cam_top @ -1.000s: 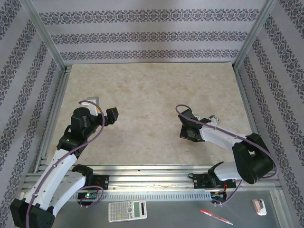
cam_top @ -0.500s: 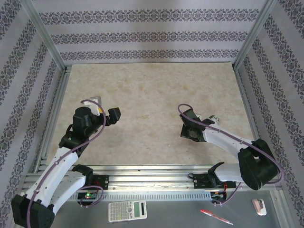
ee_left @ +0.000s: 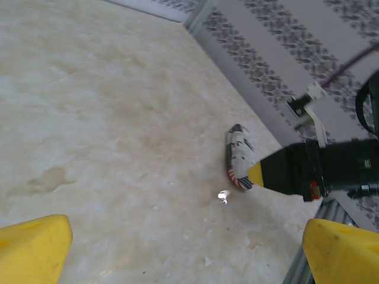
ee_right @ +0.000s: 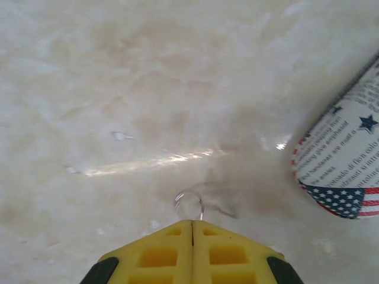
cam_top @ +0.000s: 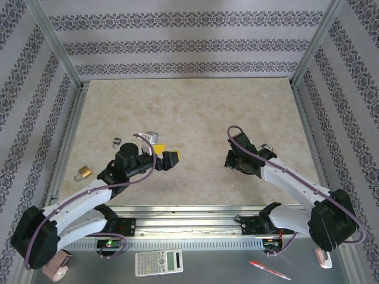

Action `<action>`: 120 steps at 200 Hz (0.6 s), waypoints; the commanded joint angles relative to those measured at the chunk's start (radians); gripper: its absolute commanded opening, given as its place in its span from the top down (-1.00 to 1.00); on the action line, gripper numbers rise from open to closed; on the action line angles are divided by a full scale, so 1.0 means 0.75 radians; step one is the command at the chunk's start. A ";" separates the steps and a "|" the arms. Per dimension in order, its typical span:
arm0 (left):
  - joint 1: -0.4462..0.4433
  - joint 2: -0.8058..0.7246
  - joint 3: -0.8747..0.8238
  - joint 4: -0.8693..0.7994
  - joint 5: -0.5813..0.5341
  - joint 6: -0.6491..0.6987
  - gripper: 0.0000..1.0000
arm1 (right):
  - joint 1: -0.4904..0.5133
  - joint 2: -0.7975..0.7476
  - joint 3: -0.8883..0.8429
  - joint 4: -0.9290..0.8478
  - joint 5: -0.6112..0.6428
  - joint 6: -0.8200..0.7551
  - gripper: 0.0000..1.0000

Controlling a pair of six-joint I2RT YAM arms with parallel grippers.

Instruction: Unlock with the key

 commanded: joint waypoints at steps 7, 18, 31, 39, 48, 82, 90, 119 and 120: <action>-0.109 0.125 -0.050 0.429 0.031 0.216 -0.99 | 0.019 -0.061 0.085 -0.072 -0.066 -0.020 1.00; -0.146 0.196 -0.059 0.531 0.030 0.298 -0.99 | 0.026 -0.072 0.110 -0.086 -0.079 -0.023 1.00; -0.169 0.289 -0.041 0.597 0.038 0.363 -0.98 | 0.031 -0.086 0.128 -0.097 -0.079 -0.033 1.00; -0.171 0.338 -0.022 0.608 0.032 0.379 -0.95 | 0.032 -0.089 0.130 -0.102 -0.066 -0.043 1.00; -0.171 0.381 -0.003 0.616 0.030 0.386 -0.93 | 0.030 -0.080 0.130 -0.115 -0.046 -0.055 1.00; -0.173 0.432 -0.024 0.771 0.068 0.341 -0.98 | 0.021 0.069 0.130 -0.116 -0.047 -0.133 0.42; -0.175 0.419 -0.024 0.757 0.076 0.342 -0.99 | 0.020 0.121 0.138 -0.107 -0.038 -0.158 0.32; -0.187 0.307 -0.046 0.655 0.052 0.362 -1.00 | 0.028 0.347 0.213 -0.102 -0.033 -0.250 0.25; -0.187 0.302 -0.047 0.651 0.049 0.363 -1.00 | 0.029 0.351 0.216 -0.101 -0.035 -0.253 0.25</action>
